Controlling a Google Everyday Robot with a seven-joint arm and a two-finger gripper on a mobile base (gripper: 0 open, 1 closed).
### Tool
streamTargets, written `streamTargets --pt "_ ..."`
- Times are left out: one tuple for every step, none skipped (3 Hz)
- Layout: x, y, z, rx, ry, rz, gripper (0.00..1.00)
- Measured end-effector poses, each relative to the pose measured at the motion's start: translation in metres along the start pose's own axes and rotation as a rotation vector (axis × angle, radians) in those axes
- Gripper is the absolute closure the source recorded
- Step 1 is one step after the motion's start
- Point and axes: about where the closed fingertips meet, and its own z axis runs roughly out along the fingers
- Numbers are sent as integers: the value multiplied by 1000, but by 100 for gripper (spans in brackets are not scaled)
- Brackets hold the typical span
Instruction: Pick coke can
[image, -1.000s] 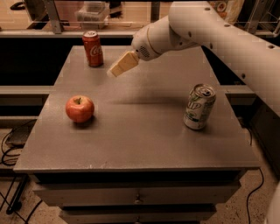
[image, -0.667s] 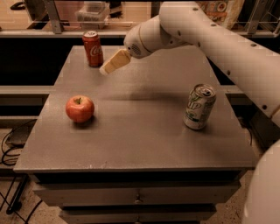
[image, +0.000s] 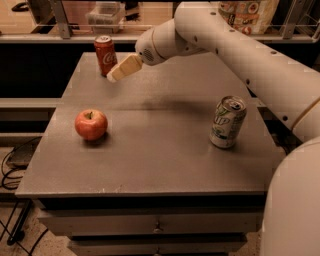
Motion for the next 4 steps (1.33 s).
streamTargets --pt "-6 -7 22 34 -60 44 0" --pt "-14 -18 41 66 -123 71 0" --pt "-21 -22 58 81 -158 88 0" --pt "-32 -25 68 91 -172 79 0"
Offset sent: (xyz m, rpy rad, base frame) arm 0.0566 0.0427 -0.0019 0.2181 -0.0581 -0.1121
